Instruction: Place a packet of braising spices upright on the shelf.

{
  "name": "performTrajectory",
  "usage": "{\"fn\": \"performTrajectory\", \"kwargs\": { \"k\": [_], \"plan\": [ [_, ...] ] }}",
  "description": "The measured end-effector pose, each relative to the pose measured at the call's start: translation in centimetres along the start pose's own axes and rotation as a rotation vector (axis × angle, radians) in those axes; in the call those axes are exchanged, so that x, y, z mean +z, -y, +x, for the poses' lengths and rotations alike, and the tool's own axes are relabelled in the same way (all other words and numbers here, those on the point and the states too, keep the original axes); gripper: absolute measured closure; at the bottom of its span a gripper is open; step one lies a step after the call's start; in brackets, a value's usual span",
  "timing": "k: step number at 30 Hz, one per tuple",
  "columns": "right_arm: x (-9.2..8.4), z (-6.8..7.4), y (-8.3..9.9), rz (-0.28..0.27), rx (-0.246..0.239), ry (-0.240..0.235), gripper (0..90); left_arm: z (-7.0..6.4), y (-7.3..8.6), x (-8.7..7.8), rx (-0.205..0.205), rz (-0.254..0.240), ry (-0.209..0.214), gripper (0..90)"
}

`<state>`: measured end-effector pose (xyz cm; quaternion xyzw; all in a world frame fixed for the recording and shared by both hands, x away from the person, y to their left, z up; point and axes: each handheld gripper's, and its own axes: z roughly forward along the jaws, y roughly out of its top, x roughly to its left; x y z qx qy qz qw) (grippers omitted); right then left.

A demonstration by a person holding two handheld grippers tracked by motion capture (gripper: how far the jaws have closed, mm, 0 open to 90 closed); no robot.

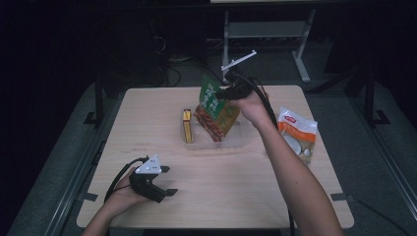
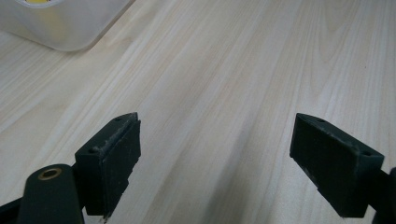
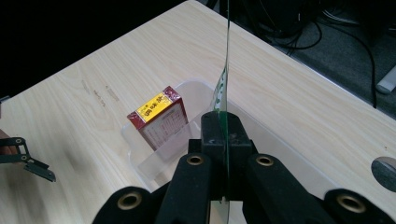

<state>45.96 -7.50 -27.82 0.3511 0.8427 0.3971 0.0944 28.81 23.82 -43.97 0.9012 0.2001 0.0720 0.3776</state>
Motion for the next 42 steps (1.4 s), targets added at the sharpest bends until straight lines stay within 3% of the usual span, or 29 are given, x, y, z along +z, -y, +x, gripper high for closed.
{"fn": "performTrajectory", "kwargs": {
  "k": [18,28,38,41,42],
  "plan": [
    [1.5,0.1,-1.6,0.046,-0.012,0.005,89.6,-0.2,-0.1,0.3,0.008,0.013,0.005,15.9],
    [2.4,0.5,-2.4,0.063,-0.026,0.001,88.0,0.0,0.0,0.6,-0.025,0.024,0.032,15.9],
    [2.7,0.7,-3.0,0.075,-0.027,0.006,88.1,-0.2,-0.2,0.9,-0.004,0.043,0.039,15.9],
    [2.7,0.8,-3.2,0.076,-0.037,0.01,86.4,-0.2,-0.1,0.9,0.004,0.047,0.038,15.9],
    [2.6,0.8,-3.1,0.076,-0.035,0.004,79.1,-0.2,-0.1,0.8,0.003,0.042,0.036,15.9]
  ]
}}
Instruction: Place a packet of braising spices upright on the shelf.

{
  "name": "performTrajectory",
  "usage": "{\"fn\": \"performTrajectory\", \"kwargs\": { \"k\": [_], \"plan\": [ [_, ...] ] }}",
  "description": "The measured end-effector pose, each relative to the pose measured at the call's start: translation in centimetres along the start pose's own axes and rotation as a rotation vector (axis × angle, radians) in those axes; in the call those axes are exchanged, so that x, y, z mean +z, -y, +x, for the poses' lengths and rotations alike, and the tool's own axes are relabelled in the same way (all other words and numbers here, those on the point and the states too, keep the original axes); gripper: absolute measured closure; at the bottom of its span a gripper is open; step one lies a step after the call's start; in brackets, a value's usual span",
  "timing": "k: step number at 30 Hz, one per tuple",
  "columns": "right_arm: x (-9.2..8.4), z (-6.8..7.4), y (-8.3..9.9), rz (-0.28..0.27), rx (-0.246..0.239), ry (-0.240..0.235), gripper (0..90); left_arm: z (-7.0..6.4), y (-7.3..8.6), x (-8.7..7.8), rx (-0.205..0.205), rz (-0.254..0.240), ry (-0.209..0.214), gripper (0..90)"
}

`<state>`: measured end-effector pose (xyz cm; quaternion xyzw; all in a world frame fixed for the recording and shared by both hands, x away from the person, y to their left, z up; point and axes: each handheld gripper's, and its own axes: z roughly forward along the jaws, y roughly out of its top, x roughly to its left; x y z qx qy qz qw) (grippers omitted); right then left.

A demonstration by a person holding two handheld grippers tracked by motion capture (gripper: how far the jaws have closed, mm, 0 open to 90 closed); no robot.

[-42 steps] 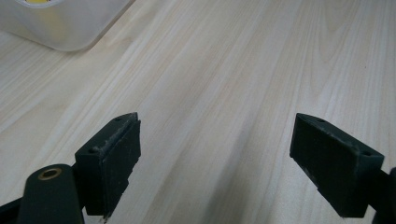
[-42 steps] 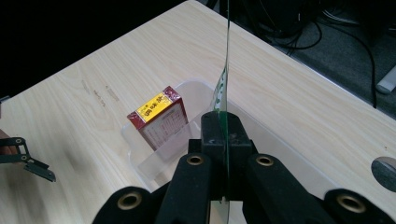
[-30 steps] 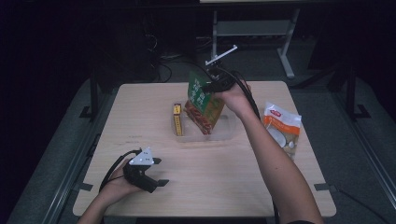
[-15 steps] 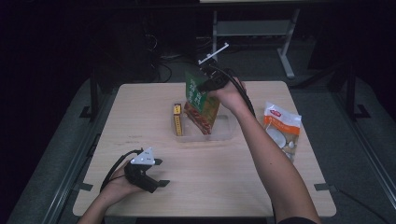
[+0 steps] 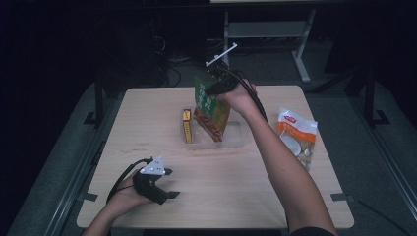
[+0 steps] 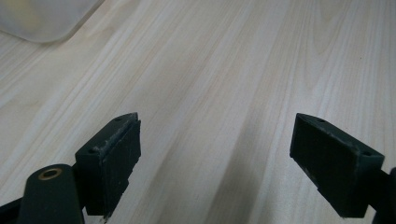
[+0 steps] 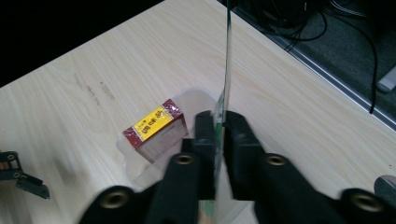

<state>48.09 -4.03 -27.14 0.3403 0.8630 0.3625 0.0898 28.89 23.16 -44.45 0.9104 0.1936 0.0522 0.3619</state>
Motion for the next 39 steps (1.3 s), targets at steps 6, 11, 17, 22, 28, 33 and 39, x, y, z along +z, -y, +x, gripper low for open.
{"fn": "performTrajectory", "kwargs": {
  "k": [6,11,17,22,28,33,39],
  "plan": [
    [-1.1,0.0,0.7,-0.014,0.011,-0.043,57.7,0.1,0.1,-0.1,-0.013,-0.006,-0.006,15.9],
    [-2.3,0.3,2.1,-0.016,-0.012,0.03,44.1,0.2,0.1,-0.1,-0.029,-0.026,-0.003,15.9],
    [-4.1,-0.3,3.8,-0.066,0.0,0.051,35.4,0.4,0.2,-0.3,-0.024,-0.013,-0.001,15.9],
    [-5.2,-0.3,5.3,-0.086,-0.012,0.031,32.9,0.5,0.3,-0.3,-0.036,-0.013,-0.004,15.9],
    [-6.3,-0.1,7.6,-0.11,-0.03,0.029,31.8,0.4,0.2,-0.7,-0.073,-0.02,-0.012,15.5],
    [-6.7,0.2,10.2,-0.142,-0.032,0.034,33.3,0.2,-0.1,-0.9,-0.062,-0.031,-0.009,15.2],
    [-6.4,0.9,12.9,-0.146,-0.039,0.014,32.7,0.1,-0.1,-0.9,-0.063,-0.002,0.002,14.6]
  ]
}}
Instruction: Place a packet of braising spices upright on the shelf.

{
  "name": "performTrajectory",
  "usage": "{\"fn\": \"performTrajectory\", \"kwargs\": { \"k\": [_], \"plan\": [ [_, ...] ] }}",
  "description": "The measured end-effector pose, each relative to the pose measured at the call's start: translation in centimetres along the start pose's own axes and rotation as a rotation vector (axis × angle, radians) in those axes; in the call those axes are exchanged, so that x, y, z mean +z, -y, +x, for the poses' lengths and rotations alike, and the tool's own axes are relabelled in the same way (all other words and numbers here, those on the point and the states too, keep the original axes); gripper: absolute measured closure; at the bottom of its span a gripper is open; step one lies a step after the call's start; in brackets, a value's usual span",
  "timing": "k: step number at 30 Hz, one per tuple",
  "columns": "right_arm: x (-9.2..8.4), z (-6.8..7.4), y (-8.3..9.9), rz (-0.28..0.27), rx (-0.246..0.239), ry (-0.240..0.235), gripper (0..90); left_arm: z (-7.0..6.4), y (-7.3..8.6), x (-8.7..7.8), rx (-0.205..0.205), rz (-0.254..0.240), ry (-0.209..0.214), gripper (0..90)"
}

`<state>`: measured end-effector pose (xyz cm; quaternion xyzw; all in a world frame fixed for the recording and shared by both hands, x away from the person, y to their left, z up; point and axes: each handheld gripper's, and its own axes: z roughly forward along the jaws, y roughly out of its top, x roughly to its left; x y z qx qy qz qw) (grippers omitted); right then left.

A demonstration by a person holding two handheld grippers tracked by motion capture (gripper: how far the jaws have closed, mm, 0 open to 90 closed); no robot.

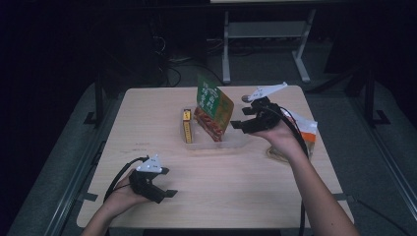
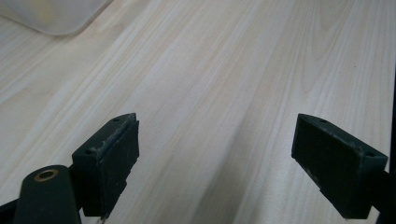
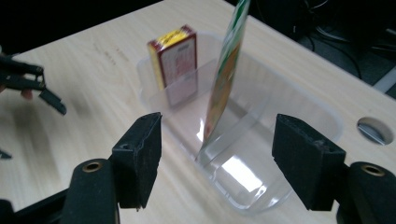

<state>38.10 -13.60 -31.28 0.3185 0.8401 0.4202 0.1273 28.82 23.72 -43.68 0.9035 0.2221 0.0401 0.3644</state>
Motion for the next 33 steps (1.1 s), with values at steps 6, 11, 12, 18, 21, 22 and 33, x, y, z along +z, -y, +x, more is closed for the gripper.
{"fn": "performTrajectory", "kwargs": {
  "k": [6,11,12,18,21,22,33],
  "plan": [
    [-0.3,0.6,3.0,-0.022,-0.004,-0.019,33.3,-0.1,-0.3,-0.3,-0.021,-0.044,0.02,14.7],
    [-0.5,0.9,5.2,-0.027,0.009,-0.025,33.9,0.0,-0.3,-0.4,-0.021,-0.053,0.026,14.6],
    [-0.4,1.0,6.2,-0.03,0.001,-0.023,34.6,0.0,-0.3,-0.3,-0.018,-0.051,0.028,14.6],
    [-0.9,0.8,8.7,-0.011,0.025,-0.008,42.8,-0.1,-0.2,-0.1,-0.005,-0.044,0.022,14.4],
    [-1.4,0.3,9.8,-0.005,0.032,0.007,50.7,-0.3,-0.2,0.0,-0.005,-0.045,0.016,14.6],
    [-1.6,0.1,10.2,-0.002,0.034,0.014,53.5,-0.3,-0.1,0.0,0.003,-0.039,0.013,14.7],
    [-2.0,-3.8,13.2,0.052,0.071,0.133,88.4,-0.4,0.0,0.1,0.019,-0.043,0.011,15.0]
  ]
}}
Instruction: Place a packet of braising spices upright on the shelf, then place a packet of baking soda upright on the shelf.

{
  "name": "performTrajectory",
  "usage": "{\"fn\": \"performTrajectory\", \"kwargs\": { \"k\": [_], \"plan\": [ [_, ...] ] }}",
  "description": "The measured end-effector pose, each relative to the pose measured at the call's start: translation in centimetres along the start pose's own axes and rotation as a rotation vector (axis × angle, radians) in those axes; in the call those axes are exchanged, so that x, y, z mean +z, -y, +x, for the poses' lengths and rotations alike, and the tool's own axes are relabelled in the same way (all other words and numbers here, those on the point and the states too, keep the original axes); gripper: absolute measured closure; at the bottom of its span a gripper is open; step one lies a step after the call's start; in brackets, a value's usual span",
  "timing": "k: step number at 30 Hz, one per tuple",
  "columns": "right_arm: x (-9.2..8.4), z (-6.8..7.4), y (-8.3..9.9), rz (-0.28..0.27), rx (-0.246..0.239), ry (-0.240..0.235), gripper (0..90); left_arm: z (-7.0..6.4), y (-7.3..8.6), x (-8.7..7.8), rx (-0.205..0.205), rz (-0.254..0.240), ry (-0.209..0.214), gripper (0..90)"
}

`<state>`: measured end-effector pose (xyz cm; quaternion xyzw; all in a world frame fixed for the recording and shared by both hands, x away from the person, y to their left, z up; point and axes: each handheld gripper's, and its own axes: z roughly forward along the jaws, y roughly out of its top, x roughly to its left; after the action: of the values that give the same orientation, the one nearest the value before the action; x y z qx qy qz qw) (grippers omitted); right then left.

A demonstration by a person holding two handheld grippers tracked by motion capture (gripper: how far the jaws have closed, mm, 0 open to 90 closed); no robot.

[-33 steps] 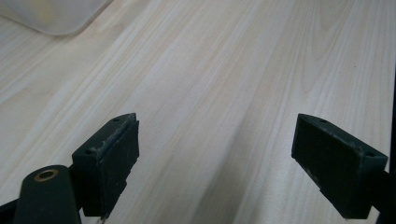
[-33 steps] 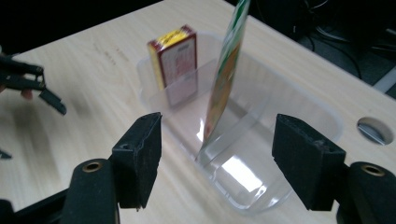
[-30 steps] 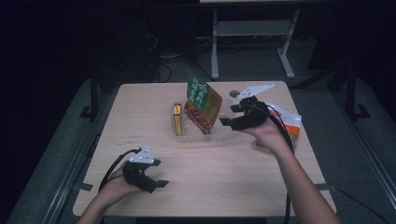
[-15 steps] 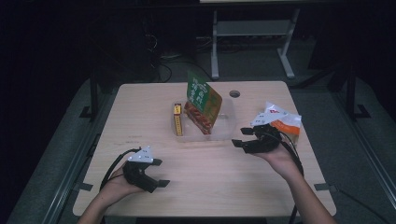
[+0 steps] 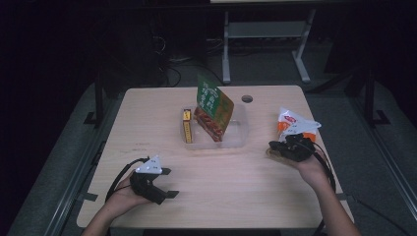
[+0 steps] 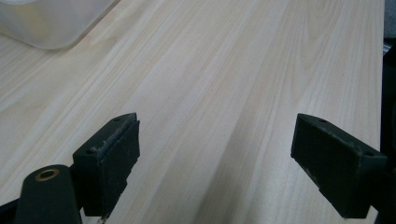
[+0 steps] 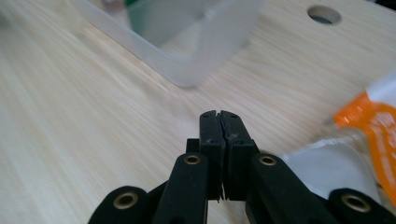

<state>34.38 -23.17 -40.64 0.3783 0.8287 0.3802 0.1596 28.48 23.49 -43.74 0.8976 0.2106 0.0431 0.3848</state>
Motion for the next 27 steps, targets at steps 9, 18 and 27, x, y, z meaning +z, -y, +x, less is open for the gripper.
{"fn": "performTrajectory", "kwargs": {
  "k": [9,18,27],
  "plan": [
    [0.2,-3.7,2.0,0.056,0.037,0.1,90.0,0.0,0.1,0.2,0.025,0.017,-0.006,15.0],
    [0.5,-6.0,3.8,0.164,0.048,0.19,90.0,0.0,0.1,0.2,0.043,0.018,-0.008,15.1],
    [0.4,-6.1,4.0,0.19,0.037,0.136,90.0,-0.1,0.1,0.4,0.046,0.029,-0.002,15.3]
  ]
}}
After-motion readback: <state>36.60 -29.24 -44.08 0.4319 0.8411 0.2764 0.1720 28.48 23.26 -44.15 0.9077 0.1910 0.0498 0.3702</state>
